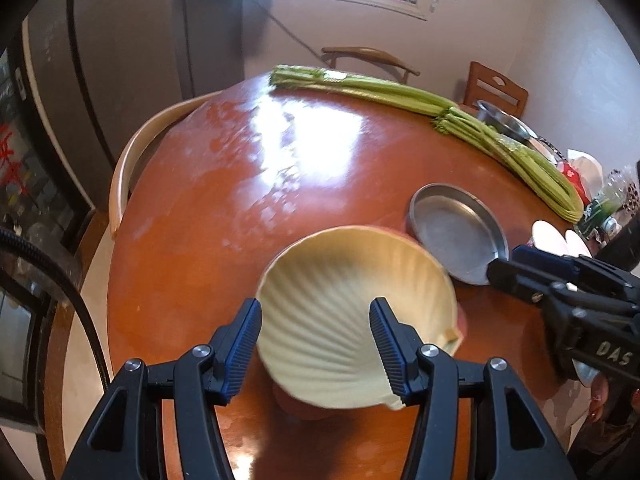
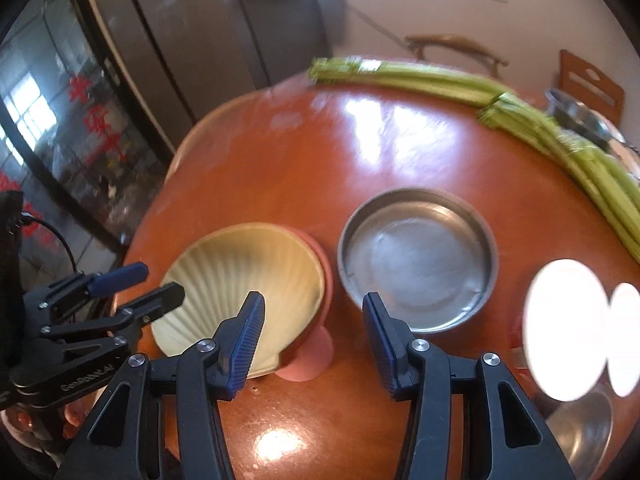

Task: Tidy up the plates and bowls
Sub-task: 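Open the left gripper and release the shell plate, then move the left gripper to the shallow steel tray rim and close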

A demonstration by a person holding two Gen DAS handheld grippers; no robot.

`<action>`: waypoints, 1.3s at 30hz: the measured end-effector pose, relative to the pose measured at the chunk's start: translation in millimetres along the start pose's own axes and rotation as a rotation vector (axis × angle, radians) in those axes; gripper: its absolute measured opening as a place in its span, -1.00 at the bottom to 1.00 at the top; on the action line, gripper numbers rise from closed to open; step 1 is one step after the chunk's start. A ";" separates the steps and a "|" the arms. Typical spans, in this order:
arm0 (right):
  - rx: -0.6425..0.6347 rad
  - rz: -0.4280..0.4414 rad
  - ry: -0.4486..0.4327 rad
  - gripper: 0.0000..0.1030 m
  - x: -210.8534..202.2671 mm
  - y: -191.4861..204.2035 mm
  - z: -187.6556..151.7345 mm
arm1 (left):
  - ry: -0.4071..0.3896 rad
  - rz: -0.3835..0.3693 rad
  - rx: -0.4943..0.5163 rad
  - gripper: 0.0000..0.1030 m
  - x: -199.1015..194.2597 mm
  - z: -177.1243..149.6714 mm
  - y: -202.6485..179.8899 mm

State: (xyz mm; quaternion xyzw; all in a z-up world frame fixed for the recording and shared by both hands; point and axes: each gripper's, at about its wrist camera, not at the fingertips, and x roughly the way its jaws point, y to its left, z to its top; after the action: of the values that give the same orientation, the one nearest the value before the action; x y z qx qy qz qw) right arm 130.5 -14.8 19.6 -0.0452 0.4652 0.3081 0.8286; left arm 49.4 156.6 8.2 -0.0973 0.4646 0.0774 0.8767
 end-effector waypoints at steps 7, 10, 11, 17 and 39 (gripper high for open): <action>0.075 -0.023 -0.082 0.03 -37.6 -30.2 -7.0 | -0.036 -0.010 0.066 0.09 -12.0 16.6 -28.5; 0.099 -0.036 -0.089 0.03 -45.2 -38.2 -11.8 | -0.046 -0.011 0.101 0.09 -17.1 24.4 -40.1; 0.107 -0.035 -0.089 0.03 -46.6 -40.0 -12.8 | -0.049 -0.010 0.113 0.09 -18.6 26.4 -43.3; 0.162 -0.059 -0.087 0.03 -47.1 -52.6 -23.7 | -0.055 -0.061 0.173 0.09 -23.6 42.3 -59.3; 0.346 -0.116 0.012 0.03 20.8 -67.0 -29.8 | 0.110 -0.148 0.384 0.09 75.8 99.6 -84.4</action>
State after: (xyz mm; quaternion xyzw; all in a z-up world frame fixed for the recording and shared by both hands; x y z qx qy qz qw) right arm 153.2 -69.7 -27.9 0.0693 0.5129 0.1748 0.8376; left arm 190.3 102.4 8.3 0.0337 0.5098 -0.0824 0.8557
